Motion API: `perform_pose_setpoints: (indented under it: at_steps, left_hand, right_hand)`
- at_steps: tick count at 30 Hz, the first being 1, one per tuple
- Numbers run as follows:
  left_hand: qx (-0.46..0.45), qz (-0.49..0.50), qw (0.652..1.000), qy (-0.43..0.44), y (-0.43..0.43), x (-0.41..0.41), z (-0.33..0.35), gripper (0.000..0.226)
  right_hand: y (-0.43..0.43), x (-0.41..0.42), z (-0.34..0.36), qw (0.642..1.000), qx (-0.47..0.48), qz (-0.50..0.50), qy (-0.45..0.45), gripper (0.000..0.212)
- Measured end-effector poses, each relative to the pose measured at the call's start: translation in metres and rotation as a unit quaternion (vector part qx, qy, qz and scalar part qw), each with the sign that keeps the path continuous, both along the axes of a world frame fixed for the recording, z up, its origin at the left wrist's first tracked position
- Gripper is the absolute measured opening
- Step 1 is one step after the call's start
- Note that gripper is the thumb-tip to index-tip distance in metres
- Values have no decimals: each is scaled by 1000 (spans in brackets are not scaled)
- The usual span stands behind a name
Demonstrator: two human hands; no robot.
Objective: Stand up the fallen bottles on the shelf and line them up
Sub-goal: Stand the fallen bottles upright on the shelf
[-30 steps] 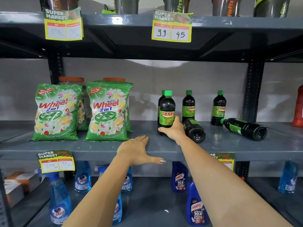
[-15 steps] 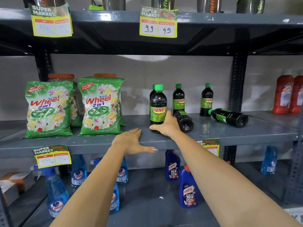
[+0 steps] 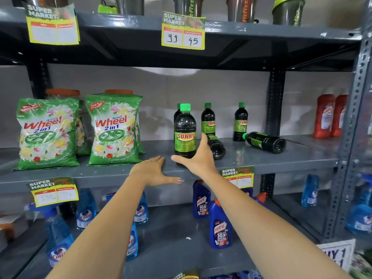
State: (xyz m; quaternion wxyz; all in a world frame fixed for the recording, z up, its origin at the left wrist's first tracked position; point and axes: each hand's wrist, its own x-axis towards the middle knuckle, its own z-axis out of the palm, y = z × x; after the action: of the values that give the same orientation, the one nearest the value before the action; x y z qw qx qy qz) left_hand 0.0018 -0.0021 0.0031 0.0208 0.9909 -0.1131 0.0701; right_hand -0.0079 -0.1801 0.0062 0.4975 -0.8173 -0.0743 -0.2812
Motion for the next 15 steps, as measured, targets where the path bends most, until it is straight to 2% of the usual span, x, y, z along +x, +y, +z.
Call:
perform_pose_setpoints:
  at_steps: [1,3,4,6,9,12,13,15]
  left_hand:
    - [-1,-1,1000,0,0,0,0,140]
    - [-3,-1,1000,-2,0,0,-1,141]
    - [-5,-2,1000,-3,0,-1,-2,141]
    - [-7,0,1000,-10,0,-4,1,140]
    - [-17,16,999,-42,-2,-15,-1,132]
    - [-74,5,981,-180,-11,-29,-19,124]
    - [-102,-7,964,-244,-15,-34,-30,112]
    - [-149,-36,913,-377,-34,-45,-53,73]
  right_hand:
    - [-1,-5,-2,997,39,-21,-60,113]
    - [-10,-13,-2,974,108,-72,-184,94]
    - [-17,-15,-1,962,127,-95,-223,81]
    - [-36,-11,6,950,149,-126,-244,56]
    - [-68,6,19,960,115,-159,-198,36]
    - [-99,28,29,981,29,-175,-81,33]
    - [-106,35,31,984,-7,-177,-28,33]
    - [-118,50,37,982,-71,-159,73,36]
